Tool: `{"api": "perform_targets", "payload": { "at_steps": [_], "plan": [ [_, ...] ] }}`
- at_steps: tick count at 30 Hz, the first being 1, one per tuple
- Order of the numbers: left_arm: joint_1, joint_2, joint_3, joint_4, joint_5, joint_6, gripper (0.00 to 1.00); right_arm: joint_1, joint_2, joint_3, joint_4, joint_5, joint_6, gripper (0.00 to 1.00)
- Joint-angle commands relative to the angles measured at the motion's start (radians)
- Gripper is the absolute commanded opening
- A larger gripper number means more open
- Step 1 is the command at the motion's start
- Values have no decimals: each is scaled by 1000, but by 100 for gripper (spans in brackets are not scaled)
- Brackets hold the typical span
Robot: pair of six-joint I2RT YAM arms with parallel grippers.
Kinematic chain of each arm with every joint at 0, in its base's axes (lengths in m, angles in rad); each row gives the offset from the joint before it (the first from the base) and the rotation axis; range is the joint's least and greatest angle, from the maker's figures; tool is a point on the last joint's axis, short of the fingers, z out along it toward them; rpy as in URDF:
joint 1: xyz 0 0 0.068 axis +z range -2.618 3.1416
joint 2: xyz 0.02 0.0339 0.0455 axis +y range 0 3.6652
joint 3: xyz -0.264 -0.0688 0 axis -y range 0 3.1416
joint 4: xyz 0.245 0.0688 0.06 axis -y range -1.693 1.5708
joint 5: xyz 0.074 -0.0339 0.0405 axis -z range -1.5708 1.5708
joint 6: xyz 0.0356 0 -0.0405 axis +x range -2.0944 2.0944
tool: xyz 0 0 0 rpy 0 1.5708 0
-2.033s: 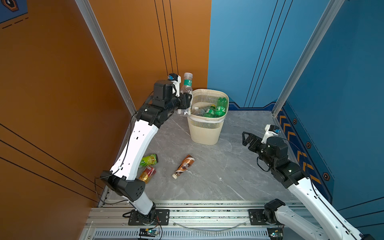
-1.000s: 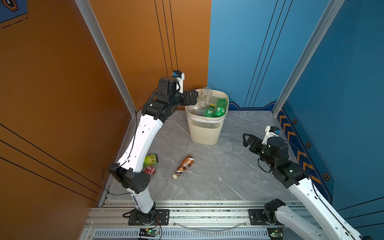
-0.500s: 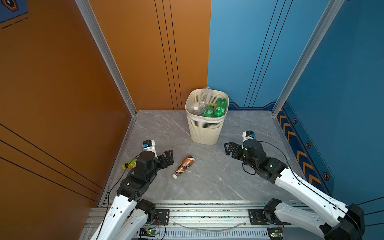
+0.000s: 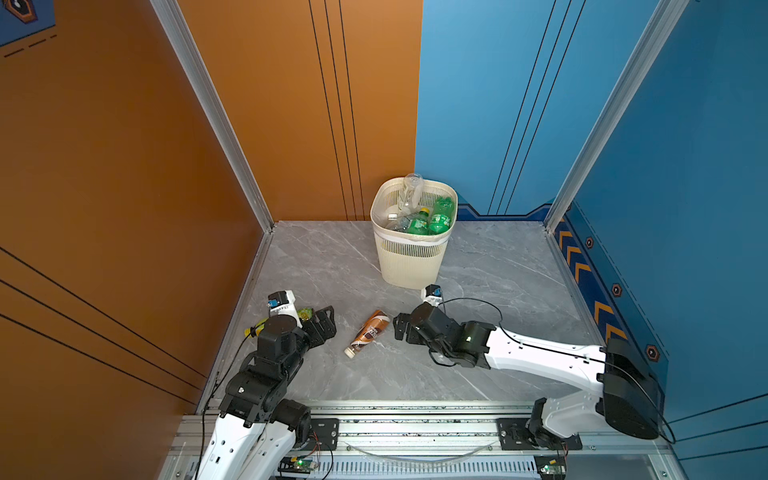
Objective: Put the plastic bottles in the bin
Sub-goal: 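Lower the right gripper onto the brown Nescafe bottle and close on it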
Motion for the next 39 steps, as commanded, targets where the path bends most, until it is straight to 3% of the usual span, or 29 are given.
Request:
{"api": "perform_targets", "payload": {
  "at_steps": [1, 17, 27, 39],
  "plan": [
    [15, -23, 9, -44, -13, 8, 98, 28, 86, 72, 30, 54, 100, 100],
    [70, -84, 17, -111, 9, 30, 98, 58, 424, 298, -12, 66, 254, 100],
    [92, -92, 15, -115, 24, 27, 98, 34, 565, 386, -11, 53, 249, 94],
    [113, -93, 6, -122, 36, 24, 98, 15, 543, 379, 12, 81, 189, 53]
  ]
}}
